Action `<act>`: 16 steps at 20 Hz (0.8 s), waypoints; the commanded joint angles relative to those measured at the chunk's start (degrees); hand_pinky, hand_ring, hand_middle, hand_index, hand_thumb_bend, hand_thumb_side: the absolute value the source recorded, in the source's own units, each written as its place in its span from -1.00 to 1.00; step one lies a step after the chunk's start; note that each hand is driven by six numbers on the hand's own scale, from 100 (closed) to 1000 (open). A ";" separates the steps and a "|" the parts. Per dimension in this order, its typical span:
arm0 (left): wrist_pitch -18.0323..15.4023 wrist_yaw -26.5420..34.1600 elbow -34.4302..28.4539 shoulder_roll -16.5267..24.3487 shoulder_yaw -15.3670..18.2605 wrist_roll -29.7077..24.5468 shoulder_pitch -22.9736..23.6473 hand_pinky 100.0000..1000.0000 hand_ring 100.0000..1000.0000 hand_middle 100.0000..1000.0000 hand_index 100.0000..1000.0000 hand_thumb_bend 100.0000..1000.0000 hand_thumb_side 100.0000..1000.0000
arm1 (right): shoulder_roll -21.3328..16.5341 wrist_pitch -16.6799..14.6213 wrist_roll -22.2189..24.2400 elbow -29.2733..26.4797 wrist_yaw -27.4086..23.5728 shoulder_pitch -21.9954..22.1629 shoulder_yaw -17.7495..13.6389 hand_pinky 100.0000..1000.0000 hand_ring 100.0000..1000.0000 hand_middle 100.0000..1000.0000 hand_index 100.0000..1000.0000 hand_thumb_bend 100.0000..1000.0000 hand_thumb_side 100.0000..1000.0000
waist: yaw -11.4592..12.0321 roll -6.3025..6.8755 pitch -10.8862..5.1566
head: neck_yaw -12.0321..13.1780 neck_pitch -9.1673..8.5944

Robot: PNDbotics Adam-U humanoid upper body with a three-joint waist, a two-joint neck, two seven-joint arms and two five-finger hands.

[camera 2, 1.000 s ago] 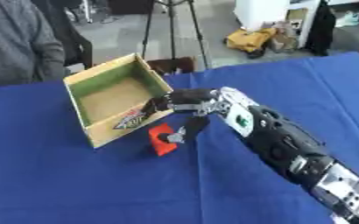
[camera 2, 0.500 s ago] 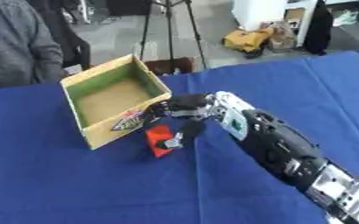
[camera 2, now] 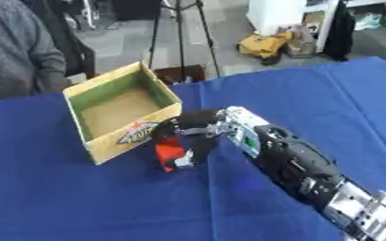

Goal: Pick up objects on the table and place them in the box.

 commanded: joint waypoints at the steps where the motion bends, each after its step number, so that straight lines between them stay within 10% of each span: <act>1: -0.07 0.27 -1.13 0.39 -0.02 -0.17 -0.35 -0.12 0.54 0.20 0.09 -1.00 0.94 | -0.72 -3.74 3.01 -0.07 0.86 -0.70 -0.19 0.62 1.00 0.84 0.83 -0.64 0.75 | 0.03 -0.12 -0.68 | -0.14 -0.54; 16: -0.08 0.35 -1.12 0.19 -0.11 -0.28 -0.34 -0.12 0.54 0.20 0.10 -1.00 0.94 | -0.47 -0.42 -2.96 -0.44 6.63 -1.59 -0.60 0.58 1.00 0.80 0.85 -0.49 0.56 | 0.29 -0.18 -0.52 | -1.40 -1.28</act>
